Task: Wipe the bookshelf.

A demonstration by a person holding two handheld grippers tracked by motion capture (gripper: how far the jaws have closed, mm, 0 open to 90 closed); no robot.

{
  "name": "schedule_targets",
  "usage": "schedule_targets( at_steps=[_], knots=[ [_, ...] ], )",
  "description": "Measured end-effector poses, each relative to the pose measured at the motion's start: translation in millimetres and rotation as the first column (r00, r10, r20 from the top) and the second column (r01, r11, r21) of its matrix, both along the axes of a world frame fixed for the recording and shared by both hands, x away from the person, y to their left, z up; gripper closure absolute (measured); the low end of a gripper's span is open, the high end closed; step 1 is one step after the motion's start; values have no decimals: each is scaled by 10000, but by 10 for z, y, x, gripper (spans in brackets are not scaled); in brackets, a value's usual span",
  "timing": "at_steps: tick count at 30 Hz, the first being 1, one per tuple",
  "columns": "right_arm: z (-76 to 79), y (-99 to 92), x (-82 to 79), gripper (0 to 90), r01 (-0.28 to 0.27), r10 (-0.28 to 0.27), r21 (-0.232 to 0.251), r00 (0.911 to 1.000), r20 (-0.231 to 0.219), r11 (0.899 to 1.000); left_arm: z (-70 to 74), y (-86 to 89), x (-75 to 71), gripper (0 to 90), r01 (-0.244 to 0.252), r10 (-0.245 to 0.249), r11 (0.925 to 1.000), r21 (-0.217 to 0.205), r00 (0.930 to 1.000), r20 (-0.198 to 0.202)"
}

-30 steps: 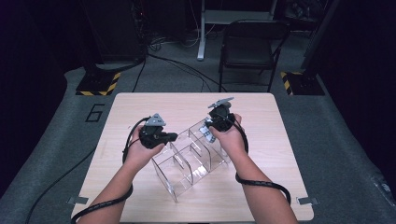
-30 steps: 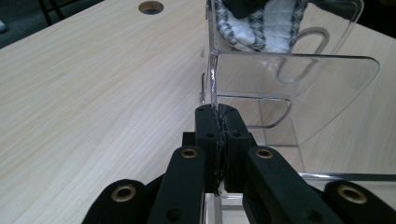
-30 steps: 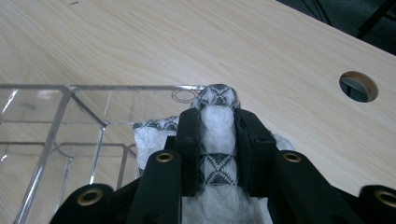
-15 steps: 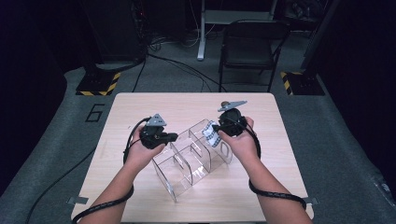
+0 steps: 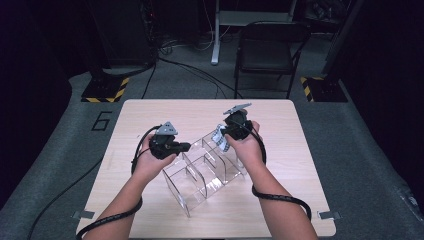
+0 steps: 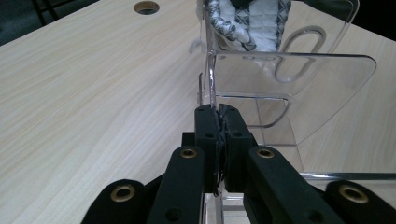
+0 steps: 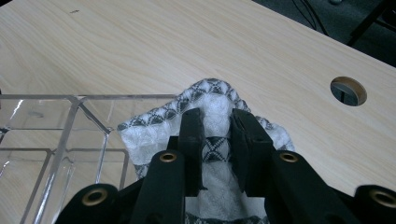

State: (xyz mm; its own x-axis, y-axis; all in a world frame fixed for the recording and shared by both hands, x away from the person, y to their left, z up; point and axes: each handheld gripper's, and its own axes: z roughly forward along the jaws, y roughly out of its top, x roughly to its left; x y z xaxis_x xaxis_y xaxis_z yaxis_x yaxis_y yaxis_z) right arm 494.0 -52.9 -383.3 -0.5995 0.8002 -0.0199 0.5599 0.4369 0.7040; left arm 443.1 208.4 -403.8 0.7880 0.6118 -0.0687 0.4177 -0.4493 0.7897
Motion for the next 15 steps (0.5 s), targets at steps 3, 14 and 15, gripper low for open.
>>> schedule_targets(
  at_steps=[3,14,15],
  knots=[
    [-1,-33,-57,754,-341,347,-332,9992,179,9989,-4,-21,-29,877,-159,157,9998,73,9997,166],
    [-5,-358,-460,752,-801,813,-305,9958,417,9963,0,-62,-72,868,-408,402,9988,277,9989,231],
    [-17,-437,-542,751,-854,861,-167,9952,456,9962,2,-63,-71,868,-376,368,9988,318,9990,252]
  ],
)
